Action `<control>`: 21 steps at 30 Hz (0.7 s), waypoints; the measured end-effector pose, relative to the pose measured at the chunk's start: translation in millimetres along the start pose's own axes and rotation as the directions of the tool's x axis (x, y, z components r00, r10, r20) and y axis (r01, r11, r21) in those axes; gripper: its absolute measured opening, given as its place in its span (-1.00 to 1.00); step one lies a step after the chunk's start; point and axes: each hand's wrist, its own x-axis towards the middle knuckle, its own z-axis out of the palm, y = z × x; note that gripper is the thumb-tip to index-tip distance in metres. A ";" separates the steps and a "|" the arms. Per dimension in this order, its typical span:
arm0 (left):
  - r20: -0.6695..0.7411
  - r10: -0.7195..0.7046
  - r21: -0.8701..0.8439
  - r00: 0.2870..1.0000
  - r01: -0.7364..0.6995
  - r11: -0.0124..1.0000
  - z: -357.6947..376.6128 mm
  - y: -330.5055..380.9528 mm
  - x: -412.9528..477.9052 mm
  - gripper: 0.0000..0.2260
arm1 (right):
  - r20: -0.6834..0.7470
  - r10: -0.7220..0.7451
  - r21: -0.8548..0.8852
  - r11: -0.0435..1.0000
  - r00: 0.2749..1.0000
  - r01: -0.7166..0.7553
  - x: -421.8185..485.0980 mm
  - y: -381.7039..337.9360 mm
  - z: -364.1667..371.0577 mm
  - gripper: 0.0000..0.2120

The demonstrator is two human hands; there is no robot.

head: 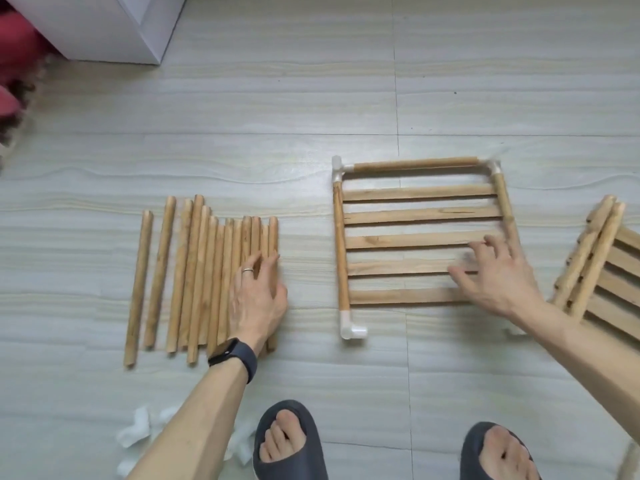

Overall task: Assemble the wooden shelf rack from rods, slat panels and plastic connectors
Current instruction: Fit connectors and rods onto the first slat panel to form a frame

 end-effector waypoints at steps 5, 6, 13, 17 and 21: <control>-0.212 -0.390 -0.016 0.896 0.396 0.918 -46.2 -71.4 16.4 -0.51 | 0.276 -0.235 -0.221 0.928 0.932 0.300 -45.6 -63.8 57.0 -0.12; -0.200 -0.493 -0.019 0.847 0.500 0.866 -56.2 -91.8 16.8 -0.49 | 0.271 -0.217 -0.238 0.929 0.938 0.283 -49.1 -72.1 63.2 -0.13; -0.037 -0.709 0.008 0.705 0.709 0.705 -74.6 -167.7 5.3 -0.55 | 0.209 -0.180 -0.185 0.958 0.961 0.219 -48.6 -88.8 67.6 -0.19; -0.031 -0.731 -0.066 0.682 0.728 0.682 -62.8 -165.8 -2.4 -0.68 | 0.235 -0.162 -0.154 0.967 0.959 0.201 -47.6 -90.0 64.5 -0.34; -0.251 -0.618 -0.163 0.745 0.597 0.785 -63.6 -138.0 -3.5 -0.71 | 0.237 -0.164 -0.116 0.974 0.958 0.196 -42.3 -85.0 52.0 -0.43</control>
